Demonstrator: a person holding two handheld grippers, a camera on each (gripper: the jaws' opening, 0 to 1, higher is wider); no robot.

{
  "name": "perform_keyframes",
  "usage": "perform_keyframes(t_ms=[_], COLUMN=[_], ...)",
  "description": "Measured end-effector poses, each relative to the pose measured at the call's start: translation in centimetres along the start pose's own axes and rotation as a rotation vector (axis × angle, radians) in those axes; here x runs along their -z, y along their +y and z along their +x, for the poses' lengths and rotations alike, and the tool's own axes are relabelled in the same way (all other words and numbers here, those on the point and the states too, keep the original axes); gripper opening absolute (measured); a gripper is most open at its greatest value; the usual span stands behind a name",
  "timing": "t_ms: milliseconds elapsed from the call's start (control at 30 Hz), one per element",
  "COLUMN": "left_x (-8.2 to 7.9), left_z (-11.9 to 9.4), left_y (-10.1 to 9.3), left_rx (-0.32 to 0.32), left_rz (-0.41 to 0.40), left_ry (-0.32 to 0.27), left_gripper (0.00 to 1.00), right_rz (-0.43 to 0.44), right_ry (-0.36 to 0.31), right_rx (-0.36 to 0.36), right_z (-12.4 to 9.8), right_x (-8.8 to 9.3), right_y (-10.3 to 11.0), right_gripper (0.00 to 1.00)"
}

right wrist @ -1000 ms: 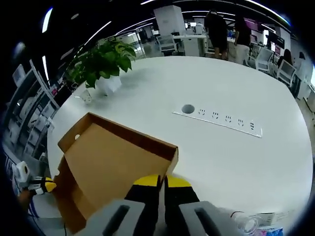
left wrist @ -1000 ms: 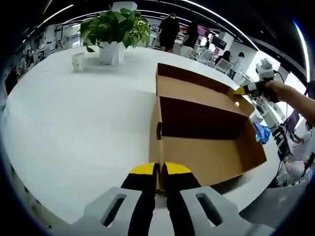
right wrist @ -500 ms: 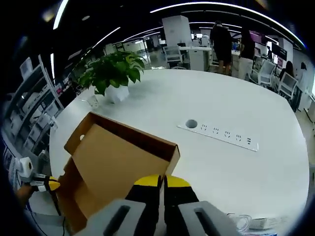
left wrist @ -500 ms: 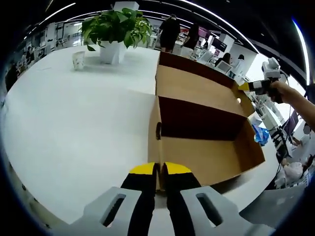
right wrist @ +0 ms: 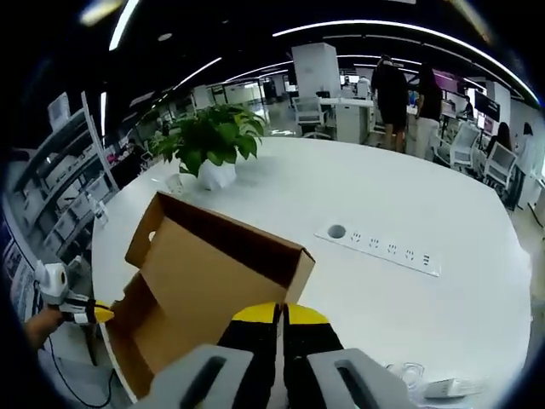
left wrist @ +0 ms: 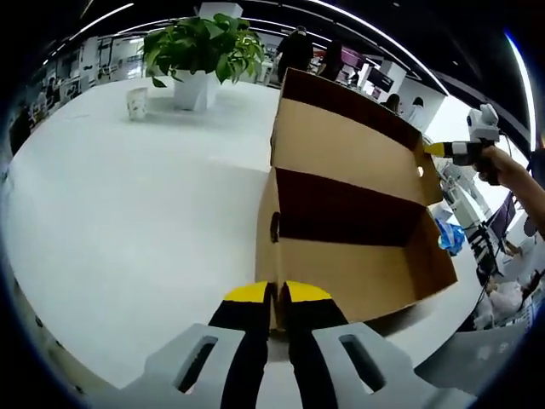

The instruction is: Operate the shoe box by opening the lid, removing the specified soft item, and placing it in the target area until the item is outside and the box remains undamaged.

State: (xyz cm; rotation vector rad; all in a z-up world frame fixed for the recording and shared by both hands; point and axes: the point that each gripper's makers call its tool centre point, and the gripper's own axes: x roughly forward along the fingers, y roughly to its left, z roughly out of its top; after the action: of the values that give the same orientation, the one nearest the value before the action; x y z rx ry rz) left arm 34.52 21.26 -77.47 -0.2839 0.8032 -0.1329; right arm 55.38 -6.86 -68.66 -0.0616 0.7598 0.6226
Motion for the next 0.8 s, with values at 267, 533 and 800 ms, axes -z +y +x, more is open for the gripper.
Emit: perform_keyframes(t_ms=[267, 533, 800], left_x=[0.0, 0.0, 0.0], left_z=[0.0, 0.0, 0.0], left_y=[0.0, 0.0, 0.0], left_rx=[0.005, 0.009, 0.011], left_rz=[0.001, 0.006, 0.015], left_ry=[-0.002, 0.002, 0.008], left_gripper=[0.03, 0.04, 0.04], right_rz=[-0.026, -0.036, -0.049], right_ry=[-0.029, -0.056, -0.080], right_rx=[-0.009, -0.013, -0.018], right_z=[-1.6, -2.6, -3.9], right_x=[0.0, 0.1, 0.5], right_y=[0.9, 1.6, 2.6], right_gripper=[0.00, 0.00, 0.00])
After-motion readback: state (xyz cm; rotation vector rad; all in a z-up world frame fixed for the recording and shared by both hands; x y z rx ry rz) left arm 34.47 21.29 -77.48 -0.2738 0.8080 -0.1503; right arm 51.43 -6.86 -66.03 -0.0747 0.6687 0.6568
